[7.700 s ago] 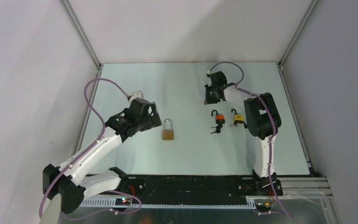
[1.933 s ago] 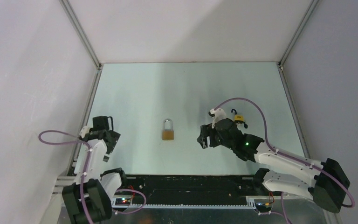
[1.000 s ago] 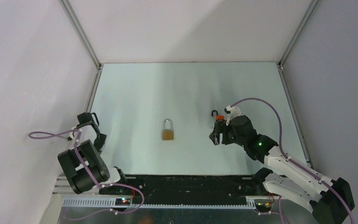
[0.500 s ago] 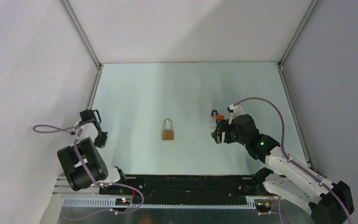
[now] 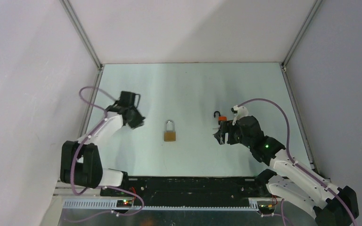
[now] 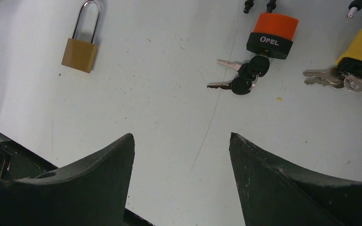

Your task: Unlock with the key

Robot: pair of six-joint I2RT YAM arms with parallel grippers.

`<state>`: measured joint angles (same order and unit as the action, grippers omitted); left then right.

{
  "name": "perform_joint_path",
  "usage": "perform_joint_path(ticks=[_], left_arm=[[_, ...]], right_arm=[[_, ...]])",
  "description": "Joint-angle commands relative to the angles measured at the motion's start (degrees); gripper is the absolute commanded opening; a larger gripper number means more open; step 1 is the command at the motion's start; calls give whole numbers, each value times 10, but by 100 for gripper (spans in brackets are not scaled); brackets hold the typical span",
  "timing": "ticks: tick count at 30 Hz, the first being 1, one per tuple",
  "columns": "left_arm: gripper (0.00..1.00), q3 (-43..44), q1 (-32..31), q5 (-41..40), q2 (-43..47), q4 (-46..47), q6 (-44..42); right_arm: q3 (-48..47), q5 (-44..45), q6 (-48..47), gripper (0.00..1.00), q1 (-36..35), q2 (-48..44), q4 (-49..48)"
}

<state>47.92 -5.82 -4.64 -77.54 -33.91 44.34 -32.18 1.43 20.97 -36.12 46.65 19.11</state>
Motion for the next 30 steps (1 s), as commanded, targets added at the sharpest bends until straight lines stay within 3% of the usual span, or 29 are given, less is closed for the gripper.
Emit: perform_joint_path(ticks=[1, 9, 18, 22, 30], left_arm=[[0, 94, -150, 79, -21, 8, -23], [0, 234, -351, 137, -148, 14, -66], [1, 226, -438, 144, -241, 15, -128], [9, 180, -467, 126, -232, 14, -139], [44, 136, -521, 105, -167, 14, -130]], right_arm=[[-1, 6, 10, 77, 2, -16, -1], [-1, 12, 26, 77, 2, -28, 17], [-1, 5, 41, 76, -2, -25, 38], [-1, -2, 52, 76, -8, -9, 38], [-3, 6, 96, 76, -44, 37, 35]])
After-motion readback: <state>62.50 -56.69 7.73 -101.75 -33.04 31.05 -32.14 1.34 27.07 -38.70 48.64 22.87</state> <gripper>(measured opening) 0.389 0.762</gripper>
